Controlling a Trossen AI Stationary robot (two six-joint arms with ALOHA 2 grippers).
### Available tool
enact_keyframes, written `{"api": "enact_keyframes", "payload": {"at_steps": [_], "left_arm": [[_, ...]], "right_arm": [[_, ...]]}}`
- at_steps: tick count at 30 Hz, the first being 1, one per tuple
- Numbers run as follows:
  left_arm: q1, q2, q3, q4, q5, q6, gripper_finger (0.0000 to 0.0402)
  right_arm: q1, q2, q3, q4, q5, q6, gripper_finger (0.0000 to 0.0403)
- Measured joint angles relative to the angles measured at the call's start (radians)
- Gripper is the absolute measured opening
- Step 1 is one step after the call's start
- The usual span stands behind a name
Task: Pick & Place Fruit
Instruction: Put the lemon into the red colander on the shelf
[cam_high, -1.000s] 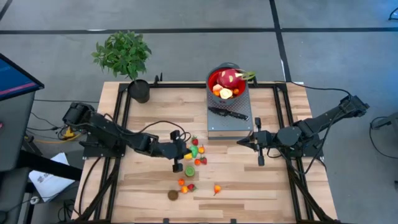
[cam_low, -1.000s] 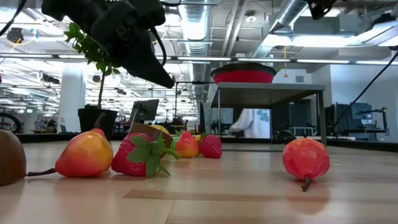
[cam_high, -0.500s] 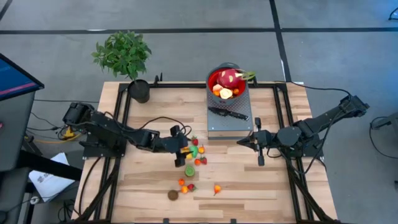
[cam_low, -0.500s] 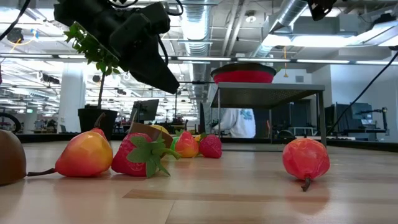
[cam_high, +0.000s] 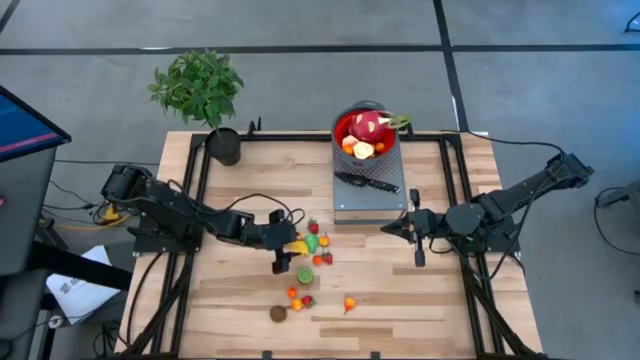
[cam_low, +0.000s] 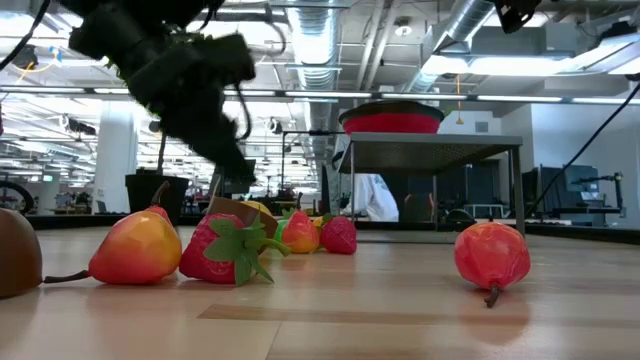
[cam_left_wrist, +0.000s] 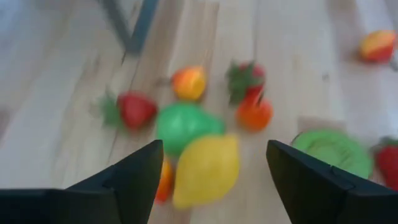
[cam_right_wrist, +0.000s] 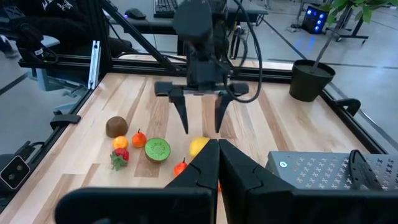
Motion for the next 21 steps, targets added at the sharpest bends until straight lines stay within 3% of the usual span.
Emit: {"api": "enact_keyframes", "payload": {"at_steps": [11,21], "left_arm": [[0.003,0.0,-0.083,0.042,-0.002,0.003,0.0273],[0.003,0.0,-0.087,0.129,0.005,0.039,0.0273]], "right_arm": [[-0.038,0.0,0.0,0.003,0.025,0.0,0.0],[-0.055,0.0,0.0,0.003,0.026,0.026,0.0]]}}
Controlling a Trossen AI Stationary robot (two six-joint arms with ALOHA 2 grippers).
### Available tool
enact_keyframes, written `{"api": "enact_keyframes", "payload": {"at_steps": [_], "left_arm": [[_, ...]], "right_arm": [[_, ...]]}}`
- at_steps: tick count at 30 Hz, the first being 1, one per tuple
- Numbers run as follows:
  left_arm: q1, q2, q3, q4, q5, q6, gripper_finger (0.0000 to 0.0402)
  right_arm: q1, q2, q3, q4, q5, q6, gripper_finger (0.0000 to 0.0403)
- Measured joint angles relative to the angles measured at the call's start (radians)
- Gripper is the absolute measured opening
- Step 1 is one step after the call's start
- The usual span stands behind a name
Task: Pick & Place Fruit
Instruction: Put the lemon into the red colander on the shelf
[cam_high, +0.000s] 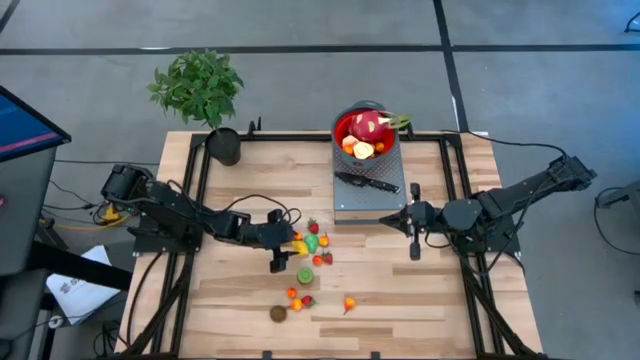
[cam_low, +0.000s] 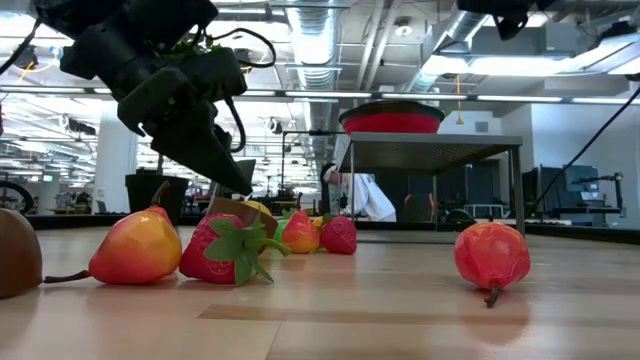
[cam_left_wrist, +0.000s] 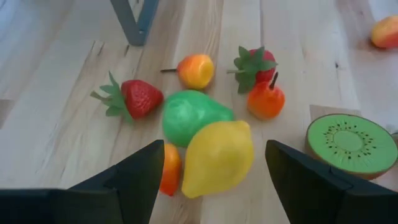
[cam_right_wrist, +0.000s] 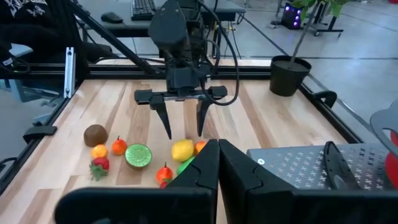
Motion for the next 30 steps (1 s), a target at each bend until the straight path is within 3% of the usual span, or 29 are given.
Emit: {"api": "enact_keyframes", "payload": {"at_steps": [7,16,30], "left_arm": [[0.0,0.009,0.0,0.028,0.0,0.0,0.0273],[-0.009,0.114,0.0,0.126,0.013,-0.003,0.0273],[-0.009,0.153,0.0,0.13,0.022,-0.004,0.0273]], "right_arm": [[0.011,0.0,0.0,-0.005,-0.001,0.0,0.0],[0.036,0.0,0.0,-0.011,-0.002,0.0,0.0],[0.035,0.0,0.0,-0.022,-0.002,0.0,0.0]]}}
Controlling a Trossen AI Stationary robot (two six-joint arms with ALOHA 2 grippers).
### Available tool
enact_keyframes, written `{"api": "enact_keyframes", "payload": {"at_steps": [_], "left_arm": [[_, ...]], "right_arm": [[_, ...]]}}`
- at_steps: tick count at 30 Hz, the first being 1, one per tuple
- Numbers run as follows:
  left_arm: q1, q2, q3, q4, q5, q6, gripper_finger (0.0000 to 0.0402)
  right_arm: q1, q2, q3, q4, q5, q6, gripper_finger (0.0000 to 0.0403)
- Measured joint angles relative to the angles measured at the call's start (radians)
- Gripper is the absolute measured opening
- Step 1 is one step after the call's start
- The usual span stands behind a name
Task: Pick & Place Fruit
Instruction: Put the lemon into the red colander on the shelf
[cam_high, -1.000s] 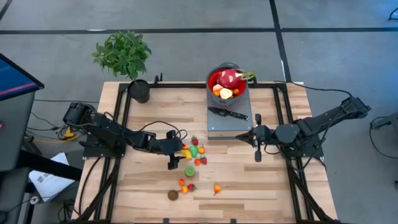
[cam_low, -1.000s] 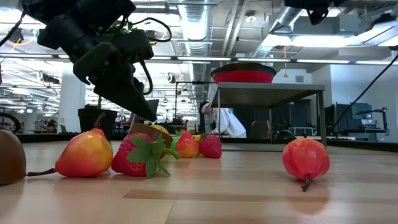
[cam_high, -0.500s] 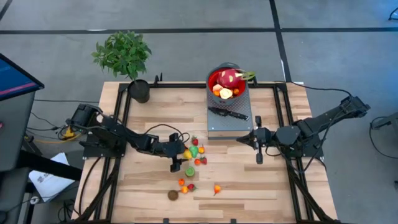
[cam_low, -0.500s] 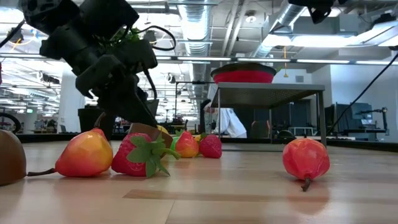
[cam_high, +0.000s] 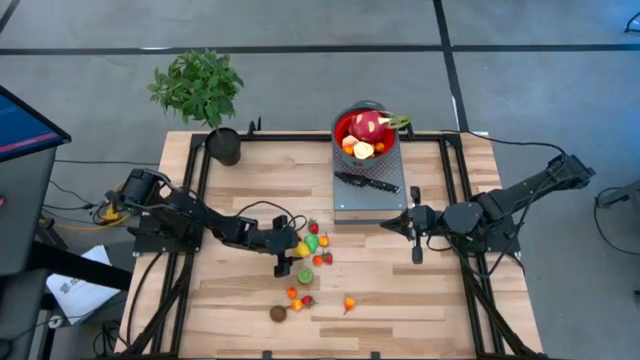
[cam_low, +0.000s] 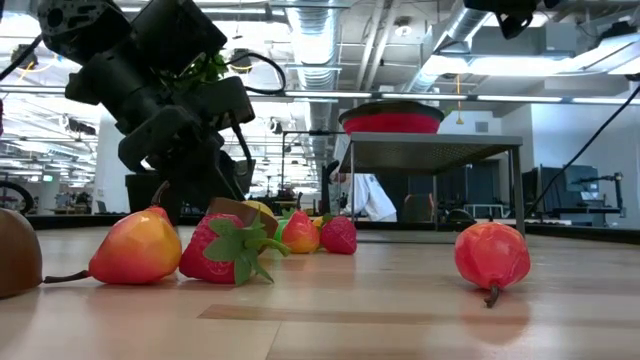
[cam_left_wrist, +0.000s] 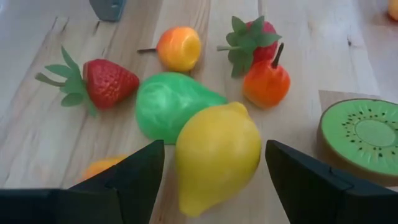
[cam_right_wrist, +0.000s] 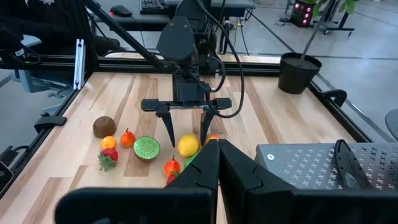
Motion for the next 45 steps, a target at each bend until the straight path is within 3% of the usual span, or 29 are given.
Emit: {"api": "enact_keyframes", "payload": {"at_steps": [25,36,45], "left_arm": [[0.002,0.0,-0.028,0.025,-0.036,-0.031,0.0271],[0.002,0.0,-0.028,0.03,-0.035,-0.031,0.0218],[0.002,0.0,-0.028,0.037,-0.035,-0.031,0.022]], "right_arm": [[0.0,0.0,0.0,-0.001,0.0,0.0,0.0],[0.0,0.0,0.0,-0.001,0.0,0.0,0.0],[0.0,0.0,0.0,-0.001,0.0,0.0,0.0]]}}
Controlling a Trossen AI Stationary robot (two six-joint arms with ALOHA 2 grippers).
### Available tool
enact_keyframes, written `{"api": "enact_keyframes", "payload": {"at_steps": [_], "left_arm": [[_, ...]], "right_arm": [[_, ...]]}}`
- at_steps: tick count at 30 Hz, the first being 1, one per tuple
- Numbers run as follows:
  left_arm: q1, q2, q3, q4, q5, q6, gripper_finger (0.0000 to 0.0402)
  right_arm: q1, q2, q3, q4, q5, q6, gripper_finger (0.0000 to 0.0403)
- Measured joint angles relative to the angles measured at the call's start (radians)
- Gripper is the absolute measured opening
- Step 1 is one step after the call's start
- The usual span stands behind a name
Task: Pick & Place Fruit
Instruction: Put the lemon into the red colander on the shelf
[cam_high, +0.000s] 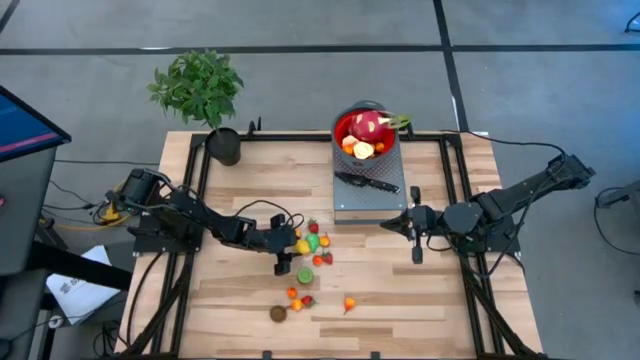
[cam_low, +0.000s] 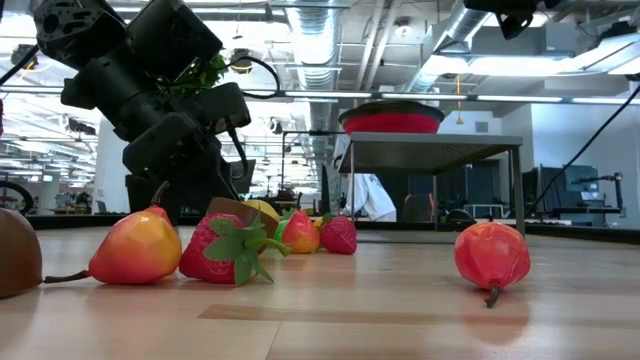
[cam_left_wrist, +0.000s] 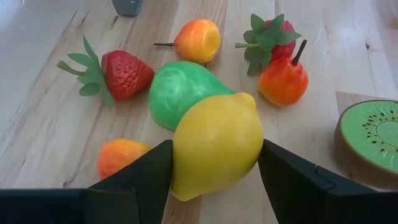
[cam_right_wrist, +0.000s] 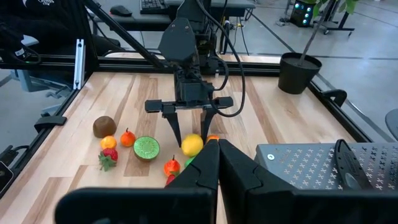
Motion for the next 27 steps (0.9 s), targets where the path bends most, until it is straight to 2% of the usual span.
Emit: {"api": "enact_keyframes", "payload": {"at_steps": [27], "left_arm": [[0.0,0.0,0.0,0.003,0.0,0.005,0.0211]], "right_arm": [[0.0,0.0,0.0,0.015,0.0,0.001,0.0]]}}
